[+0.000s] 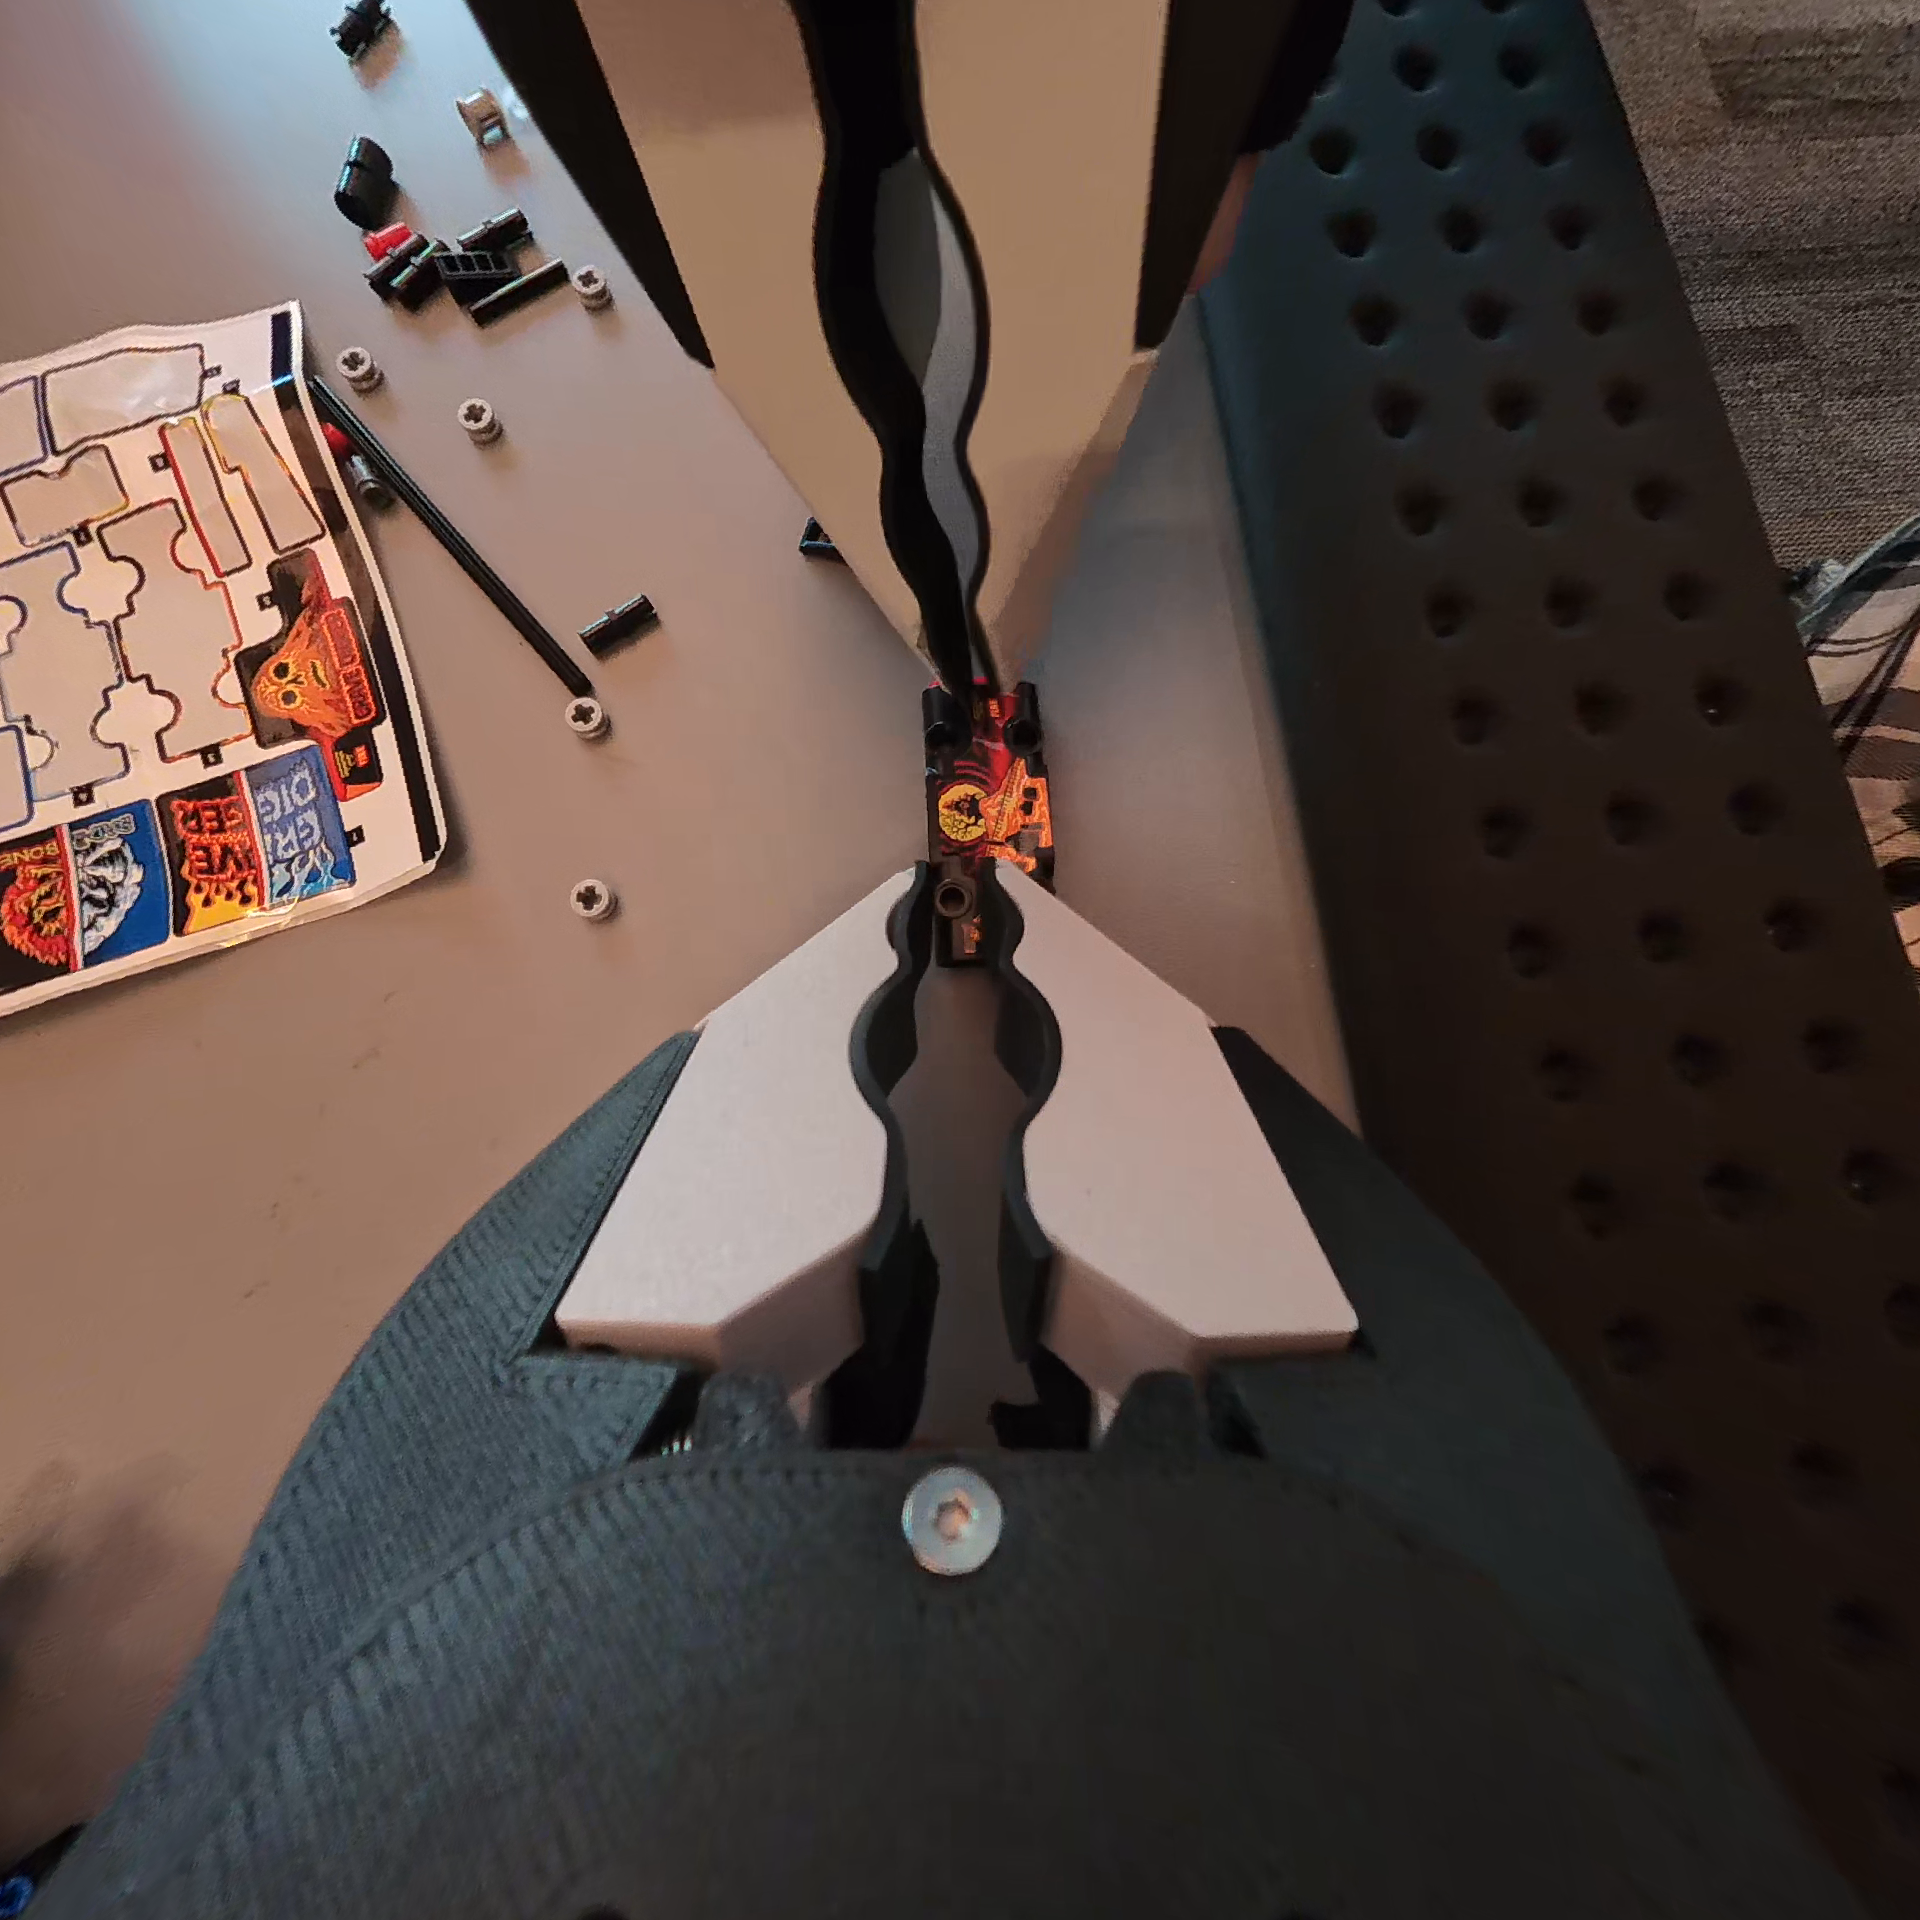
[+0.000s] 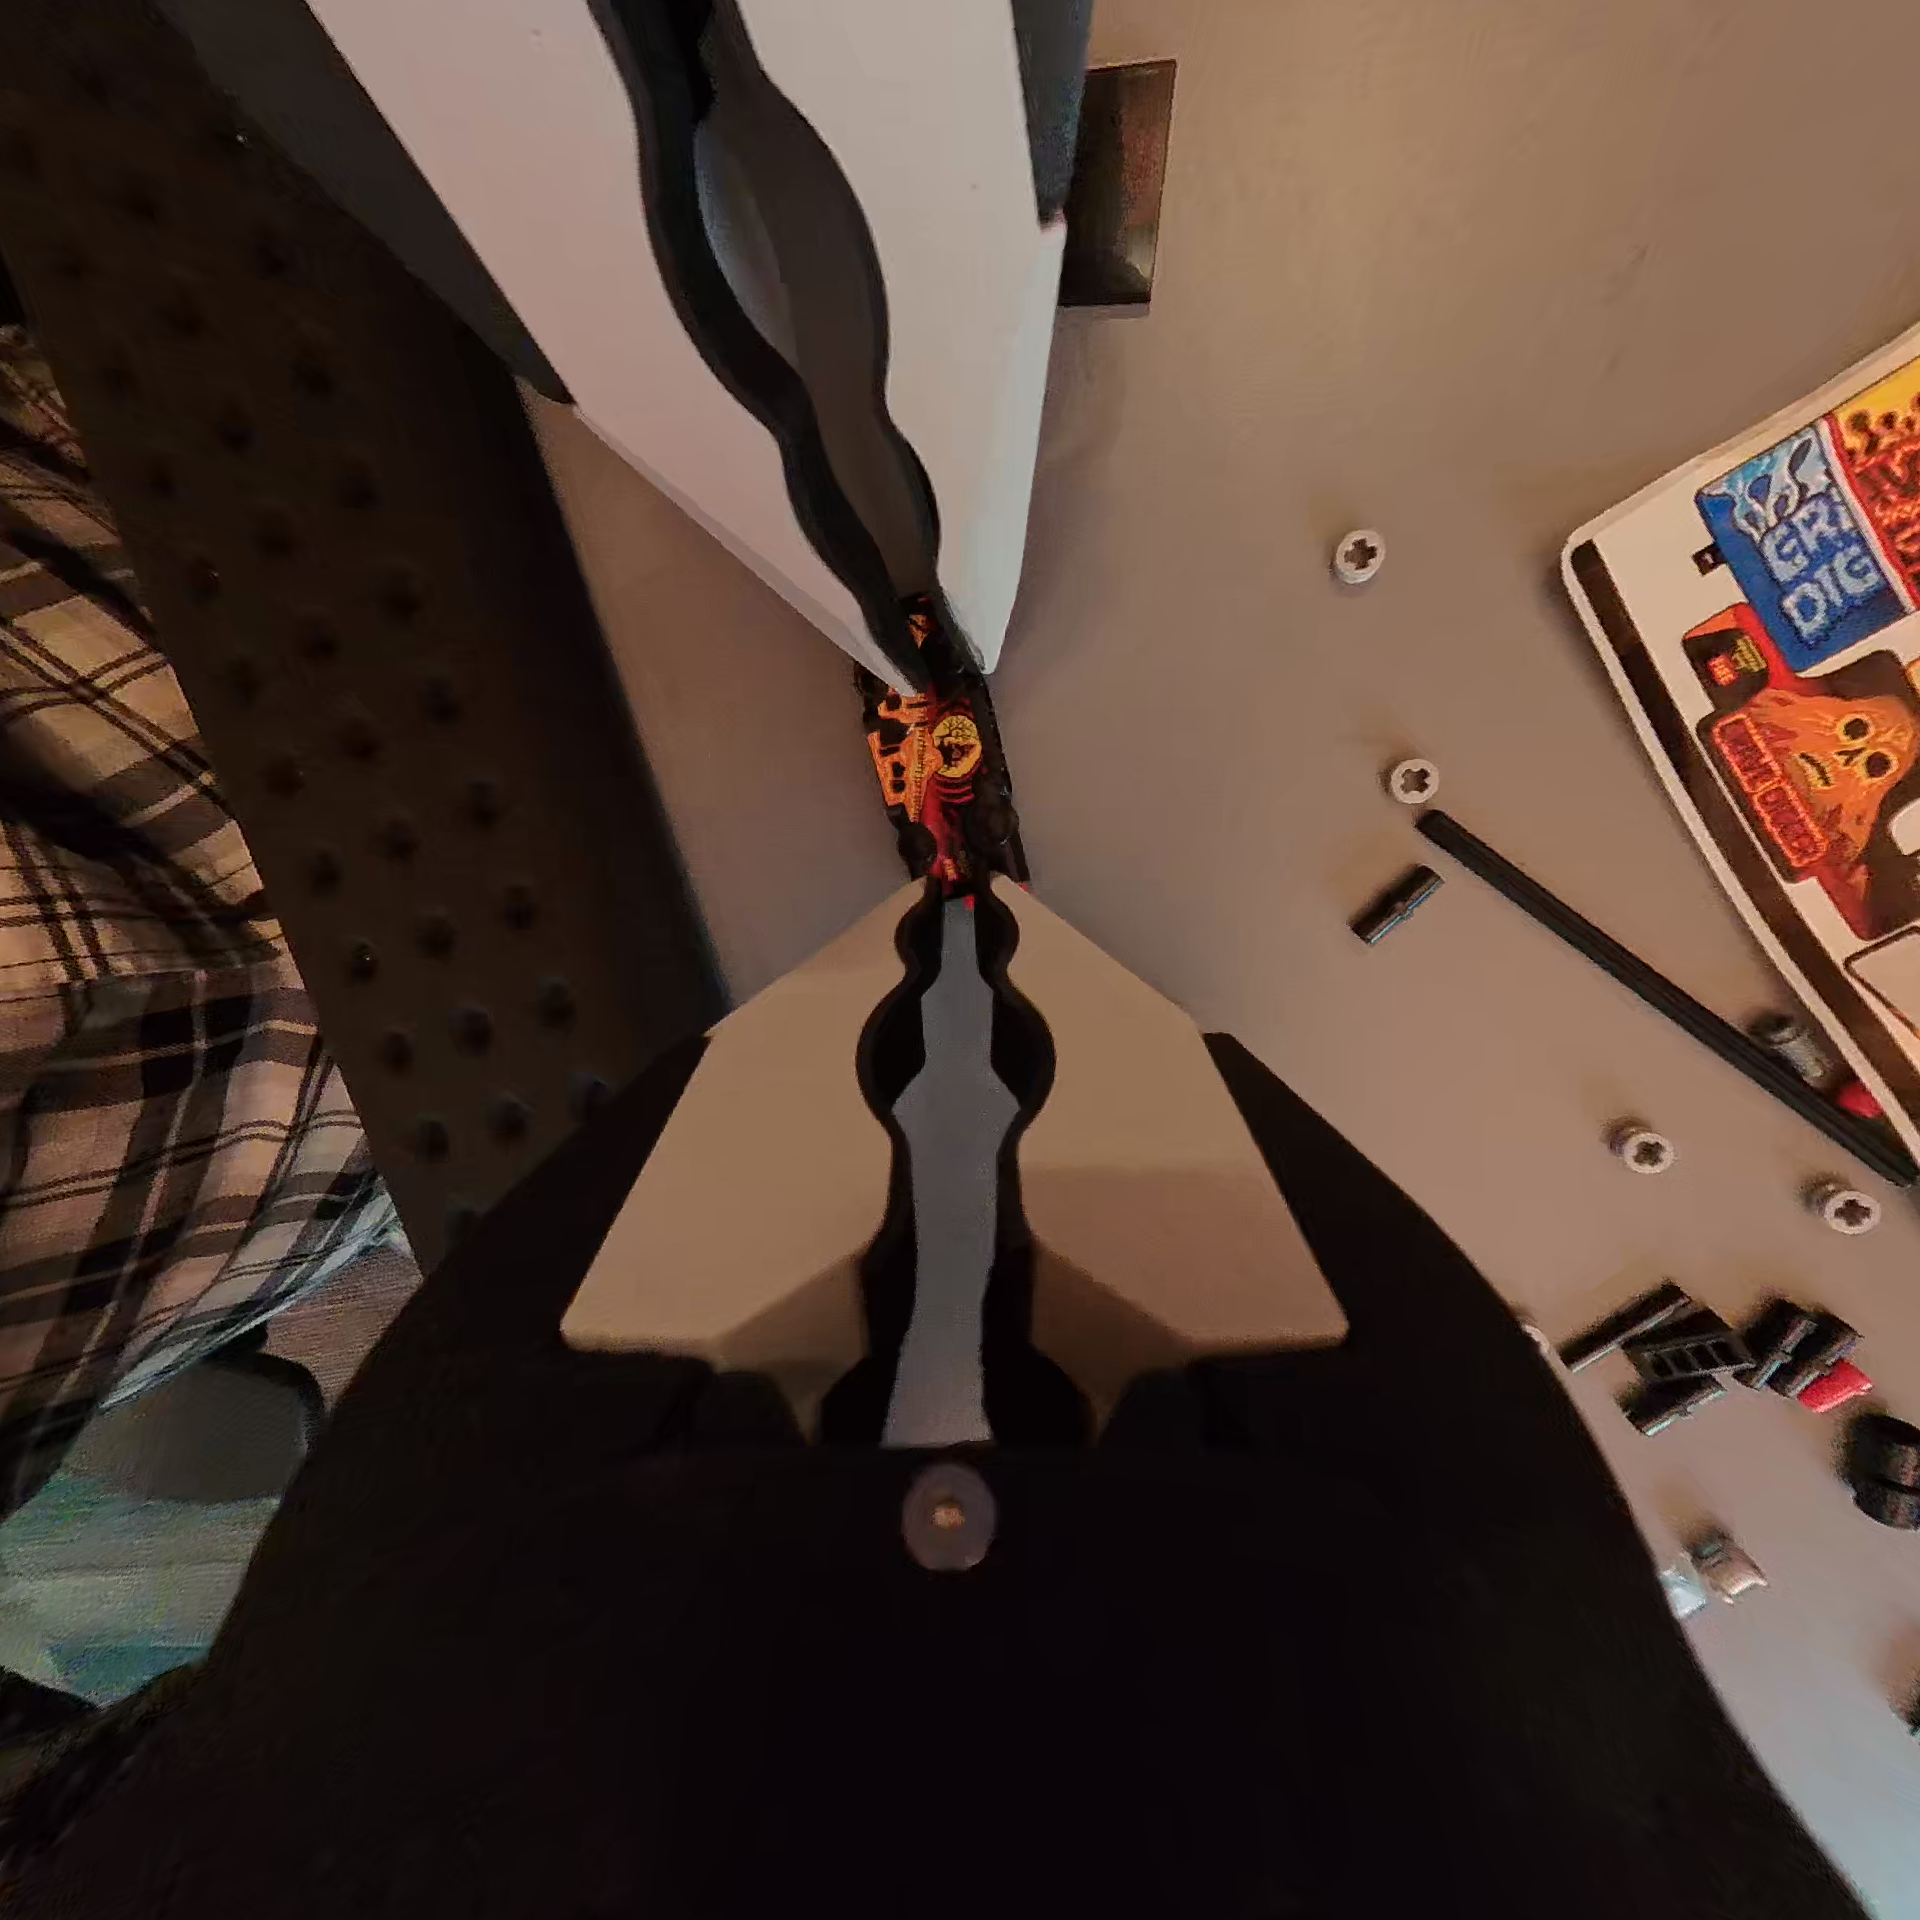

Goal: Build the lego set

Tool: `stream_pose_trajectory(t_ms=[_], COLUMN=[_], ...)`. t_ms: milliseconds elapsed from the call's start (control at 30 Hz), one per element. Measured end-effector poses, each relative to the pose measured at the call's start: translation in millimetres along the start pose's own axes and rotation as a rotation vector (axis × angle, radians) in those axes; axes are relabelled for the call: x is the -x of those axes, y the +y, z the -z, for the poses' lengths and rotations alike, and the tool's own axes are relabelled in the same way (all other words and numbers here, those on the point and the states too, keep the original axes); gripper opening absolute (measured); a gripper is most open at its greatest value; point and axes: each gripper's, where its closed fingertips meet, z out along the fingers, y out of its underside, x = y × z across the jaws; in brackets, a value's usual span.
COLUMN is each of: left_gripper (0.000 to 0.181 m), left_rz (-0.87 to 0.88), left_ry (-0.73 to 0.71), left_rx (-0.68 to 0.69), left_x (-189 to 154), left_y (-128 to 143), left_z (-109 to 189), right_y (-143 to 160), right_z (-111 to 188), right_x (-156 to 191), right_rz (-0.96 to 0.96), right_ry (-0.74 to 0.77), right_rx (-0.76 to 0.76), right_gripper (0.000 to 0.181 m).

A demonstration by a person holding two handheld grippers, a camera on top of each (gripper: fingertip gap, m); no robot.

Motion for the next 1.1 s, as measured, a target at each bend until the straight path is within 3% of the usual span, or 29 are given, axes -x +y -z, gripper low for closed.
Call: stream_pose_trajectory(t_ms=[233, 567, 1100], left_gripper=[0.007, 0.0, 0.0], left_rz=[-0.001, -0.024, -0.046], left_ry=[-0.007, -0.027, -0.041], left_rx=[0.002, 0.008, 0.019], left_x=[-0.1, -0.3, -0.2], left_y=[-1.0, -2.5, -3.0], left_z=[-1.7, -3.5, -3.6], right_y=[-0.1, 7.1, -9.2], right_z=[1.4, 2.6, 5.1], right_x=[-0.5, -8.8, -7.7], right_rz=[-0.006, -0.01, -0.026], right_ry=[0.008, 0.185, 0.186], right_rx=[-0.079, -0.101, -0.226], right_gripper=[0.01, 0.013, 0.015])
